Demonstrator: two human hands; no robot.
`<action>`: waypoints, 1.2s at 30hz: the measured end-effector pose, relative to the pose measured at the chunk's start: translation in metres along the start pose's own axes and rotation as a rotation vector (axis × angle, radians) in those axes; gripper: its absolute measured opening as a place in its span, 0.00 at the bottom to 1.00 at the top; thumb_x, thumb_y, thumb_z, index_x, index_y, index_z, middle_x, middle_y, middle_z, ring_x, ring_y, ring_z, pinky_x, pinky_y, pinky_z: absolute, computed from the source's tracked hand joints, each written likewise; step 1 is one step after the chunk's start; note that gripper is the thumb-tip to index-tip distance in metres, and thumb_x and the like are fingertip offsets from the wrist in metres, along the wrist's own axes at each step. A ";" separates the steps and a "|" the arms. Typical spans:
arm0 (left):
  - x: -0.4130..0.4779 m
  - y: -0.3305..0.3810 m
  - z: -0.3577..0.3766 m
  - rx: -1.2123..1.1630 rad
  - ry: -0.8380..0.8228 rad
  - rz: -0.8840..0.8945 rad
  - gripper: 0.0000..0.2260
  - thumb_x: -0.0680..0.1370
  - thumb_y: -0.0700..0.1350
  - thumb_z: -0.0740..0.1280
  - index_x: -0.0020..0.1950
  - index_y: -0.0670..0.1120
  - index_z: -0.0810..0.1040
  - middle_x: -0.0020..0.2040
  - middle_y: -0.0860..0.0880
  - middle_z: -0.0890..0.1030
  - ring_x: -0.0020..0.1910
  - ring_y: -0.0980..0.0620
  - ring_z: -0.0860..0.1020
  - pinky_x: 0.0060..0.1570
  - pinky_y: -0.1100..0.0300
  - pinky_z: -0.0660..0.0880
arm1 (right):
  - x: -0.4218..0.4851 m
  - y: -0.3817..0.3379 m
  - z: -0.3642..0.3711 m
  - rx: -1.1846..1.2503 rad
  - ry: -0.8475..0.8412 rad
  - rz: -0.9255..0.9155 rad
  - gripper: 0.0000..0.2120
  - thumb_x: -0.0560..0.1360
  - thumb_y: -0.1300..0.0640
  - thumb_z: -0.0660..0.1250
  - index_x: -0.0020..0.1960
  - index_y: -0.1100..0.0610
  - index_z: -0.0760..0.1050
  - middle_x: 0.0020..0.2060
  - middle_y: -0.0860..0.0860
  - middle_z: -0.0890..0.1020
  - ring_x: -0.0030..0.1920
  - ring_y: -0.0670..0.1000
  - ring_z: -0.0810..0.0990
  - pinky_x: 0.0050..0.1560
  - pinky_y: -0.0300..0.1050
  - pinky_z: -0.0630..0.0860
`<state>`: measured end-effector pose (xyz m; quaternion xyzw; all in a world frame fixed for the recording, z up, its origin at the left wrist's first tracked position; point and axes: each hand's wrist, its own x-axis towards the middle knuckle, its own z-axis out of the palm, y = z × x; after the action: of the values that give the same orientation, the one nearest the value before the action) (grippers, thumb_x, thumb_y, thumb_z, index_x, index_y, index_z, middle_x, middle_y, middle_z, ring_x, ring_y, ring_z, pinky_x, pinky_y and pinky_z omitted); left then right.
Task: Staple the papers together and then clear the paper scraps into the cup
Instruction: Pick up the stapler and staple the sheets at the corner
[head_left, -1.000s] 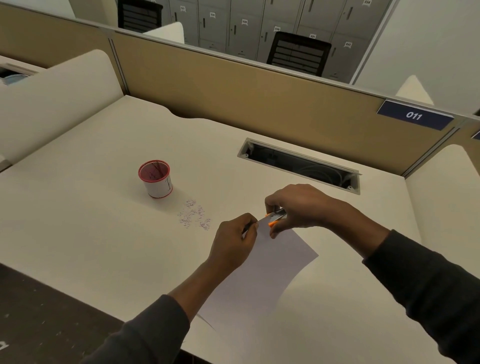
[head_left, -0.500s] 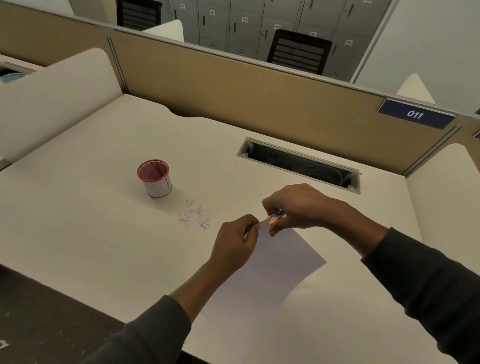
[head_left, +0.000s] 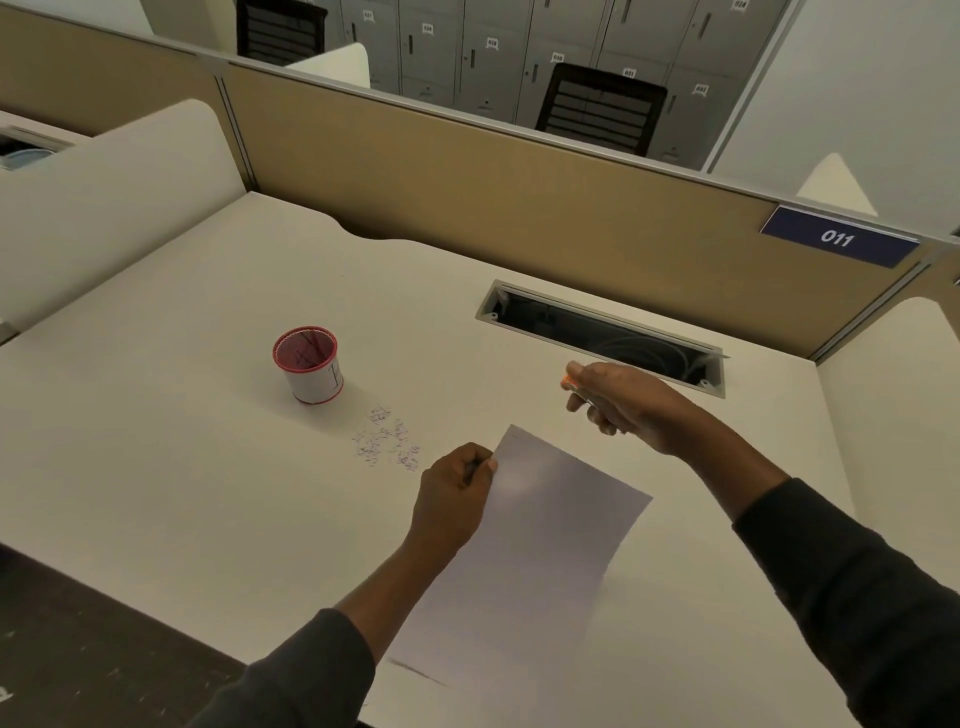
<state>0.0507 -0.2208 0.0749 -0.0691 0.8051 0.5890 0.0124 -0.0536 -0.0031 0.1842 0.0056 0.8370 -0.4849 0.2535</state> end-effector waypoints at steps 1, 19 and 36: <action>0.000 -0.002 -0.001 -0.028 0.000 -0.033 0.08 0.82 0.47 0.65 0.43 0.50 0.79 0.37 0.41 0.79 0.32 0.52 0.71 0.36 0.55 0.68 | 0.004 0.008 -0.002 0.125 0.014 0.047 0.24 0.78 0.38 0.63 0.59 0.58 0.78 0.49 0.55 0.82 0.38 0.50 0.73 0.37 0.43 0.70; 0.003 -0.024 -0.004 -0.023 0.059 -0.100 0.08 0.83 0.49 0.64 0.46 0.51 0.80 0.37 0.46 0.83 0.35 0.41 0.79 0.38 0.46 0.77 | 0.129 0.048 0.055 0.007 0.379 0.241 0.20 0.70 0.46 0.77 0.52 0.54 0.72 0.44 0.51 0.78 0.42 0.51 0.79 0.50 0.50 0.82; 0.008 -0.057 0.001 0.030 -0.036 -0.189 0.07 0.81 0.47 0.66 0.45 0.58 0.77 0.33 0.46 0.83 0.26 0.58 0.73 0.35 0.62 0.71 | 0.290 -0.004 0.125 -0.211 0.392 0.304 0.35 0.70 0.45 0.76 0.66 0.61 0.66 0.62 0.56 0.77 0.62 0.58 0.78 0.57 0.49 0.76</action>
<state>0.0497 -0.2374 0.0193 -0.1342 0.8035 0.5740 0.0833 -0.2549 -0.1753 0.0128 0.1984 0.9057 -0.3409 0.1556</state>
